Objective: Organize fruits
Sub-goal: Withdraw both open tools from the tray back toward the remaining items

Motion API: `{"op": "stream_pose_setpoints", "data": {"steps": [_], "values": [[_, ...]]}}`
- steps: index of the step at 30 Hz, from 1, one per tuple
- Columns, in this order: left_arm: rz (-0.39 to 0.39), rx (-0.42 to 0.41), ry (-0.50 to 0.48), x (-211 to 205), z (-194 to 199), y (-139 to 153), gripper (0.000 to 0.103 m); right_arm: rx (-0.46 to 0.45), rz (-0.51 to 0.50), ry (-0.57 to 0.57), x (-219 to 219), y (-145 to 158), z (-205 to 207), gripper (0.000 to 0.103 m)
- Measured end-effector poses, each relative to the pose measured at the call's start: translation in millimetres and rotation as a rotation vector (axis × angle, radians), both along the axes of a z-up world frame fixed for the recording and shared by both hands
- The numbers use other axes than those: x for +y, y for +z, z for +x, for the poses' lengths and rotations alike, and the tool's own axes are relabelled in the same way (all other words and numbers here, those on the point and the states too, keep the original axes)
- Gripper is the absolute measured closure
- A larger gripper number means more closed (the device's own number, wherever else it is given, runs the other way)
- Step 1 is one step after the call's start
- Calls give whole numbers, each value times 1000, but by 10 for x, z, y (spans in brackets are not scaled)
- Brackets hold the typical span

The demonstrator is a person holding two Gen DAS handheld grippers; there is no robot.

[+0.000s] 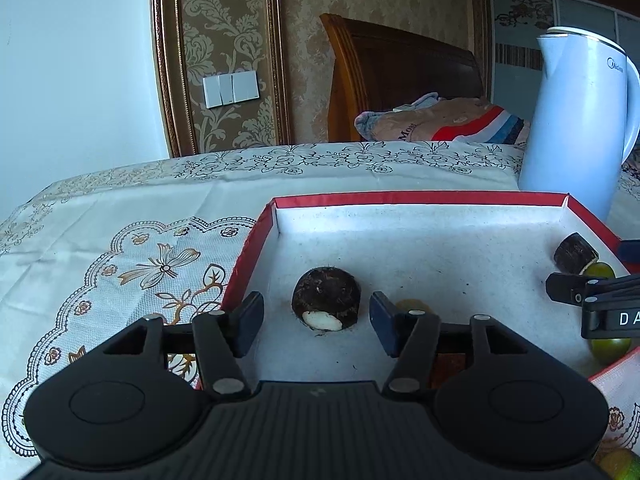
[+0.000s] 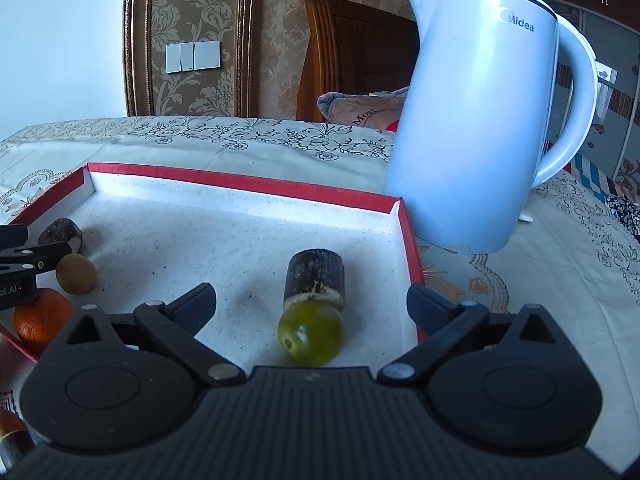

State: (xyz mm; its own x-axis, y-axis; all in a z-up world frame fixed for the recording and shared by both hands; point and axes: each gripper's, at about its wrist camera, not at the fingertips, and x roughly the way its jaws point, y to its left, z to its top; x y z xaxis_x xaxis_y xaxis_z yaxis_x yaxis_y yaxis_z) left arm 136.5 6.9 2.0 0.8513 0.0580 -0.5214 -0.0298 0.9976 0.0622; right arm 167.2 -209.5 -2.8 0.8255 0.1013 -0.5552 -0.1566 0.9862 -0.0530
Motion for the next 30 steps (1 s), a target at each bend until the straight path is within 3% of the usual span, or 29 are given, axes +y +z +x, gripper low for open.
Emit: {"op": "stream_pose_setpoints", "data": {"steps": [14, 24, 30], "values": [[-8, -24, 12, 76, -171, 33, 45, -17, 21, 3, -38, 33, -140, 0], [23, -55, -8, 55, -372, 59, 40, -16, 94, 11, -135, 65, -358, 0], [1, -61, -20, 97, -512, 86, 40, -19, 113, 16, -168, 67, -473, 0]]}}
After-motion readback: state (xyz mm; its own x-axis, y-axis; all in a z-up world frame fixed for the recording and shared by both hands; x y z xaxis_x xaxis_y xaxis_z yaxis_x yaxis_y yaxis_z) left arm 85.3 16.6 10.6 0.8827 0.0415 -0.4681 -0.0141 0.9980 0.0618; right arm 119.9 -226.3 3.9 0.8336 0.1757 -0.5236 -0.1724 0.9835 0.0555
